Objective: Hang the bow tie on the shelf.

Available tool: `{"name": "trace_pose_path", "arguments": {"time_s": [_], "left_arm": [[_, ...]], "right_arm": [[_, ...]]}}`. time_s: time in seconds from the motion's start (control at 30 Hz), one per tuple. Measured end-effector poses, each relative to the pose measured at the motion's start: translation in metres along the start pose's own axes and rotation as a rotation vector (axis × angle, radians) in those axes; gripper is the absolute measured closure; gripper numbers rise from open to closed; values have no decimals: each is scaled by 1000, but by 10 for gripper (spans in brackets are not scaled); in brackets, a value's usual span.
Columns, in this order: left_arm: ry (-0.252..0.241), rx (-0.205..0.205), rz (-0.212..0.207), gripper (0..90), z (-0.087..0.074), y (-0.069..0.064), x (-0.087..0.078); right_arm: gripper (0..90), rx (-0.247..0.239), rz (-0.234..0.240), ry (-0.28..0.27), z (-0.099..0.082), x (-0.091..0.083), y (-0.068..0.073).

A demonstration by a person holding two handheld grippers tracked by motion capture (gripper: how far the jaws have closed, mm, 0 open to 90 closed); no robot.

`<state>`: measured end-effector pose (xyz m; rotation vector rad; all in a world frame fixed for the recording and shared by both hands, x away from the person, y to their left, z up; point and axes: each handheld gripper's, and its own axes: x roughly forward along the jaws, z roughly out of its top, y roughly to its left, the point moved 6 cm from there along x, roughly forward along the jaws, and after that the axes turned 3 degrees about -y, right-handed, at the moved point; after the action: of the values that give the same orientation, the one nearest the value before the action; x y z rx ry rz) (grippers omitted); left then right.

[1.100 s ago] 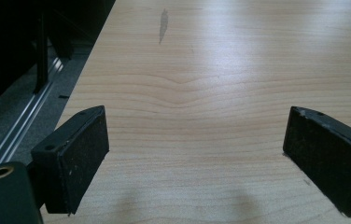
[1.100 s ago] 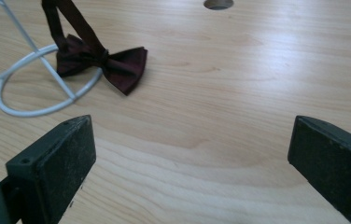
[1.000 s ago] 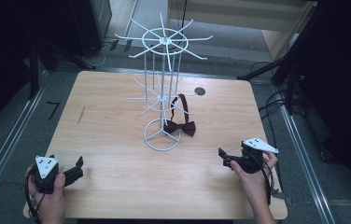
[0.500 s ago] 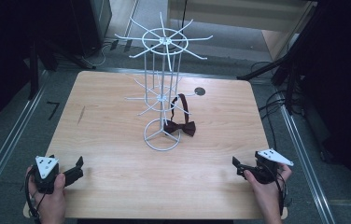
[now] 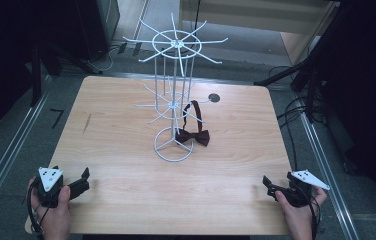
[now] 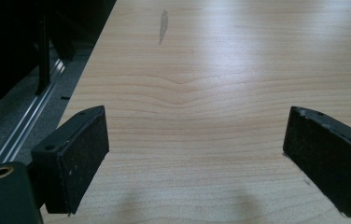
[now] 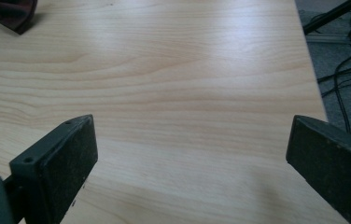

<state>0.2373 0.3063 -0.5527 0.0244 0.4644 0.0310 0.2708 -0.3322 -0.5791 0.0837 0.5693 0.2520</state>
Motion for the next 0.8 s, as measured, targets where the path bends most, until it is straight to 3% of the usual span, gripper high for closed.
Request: {"name": "trace_pose_path", "arguments": {"time_s": [0.47,0.57,0.8], "left_arm": [[-1,0,0,75,0,0,0],[1,-1,-5,75,0,1,0],[3,-3,-5,75,0,1,0]], "right_arm": [[34,28,-63,-13,-16,-24,-34],[38,55,-75,-30,-19,-29,-42],[53,77,-84,-63,-19,-35,-45]]}}
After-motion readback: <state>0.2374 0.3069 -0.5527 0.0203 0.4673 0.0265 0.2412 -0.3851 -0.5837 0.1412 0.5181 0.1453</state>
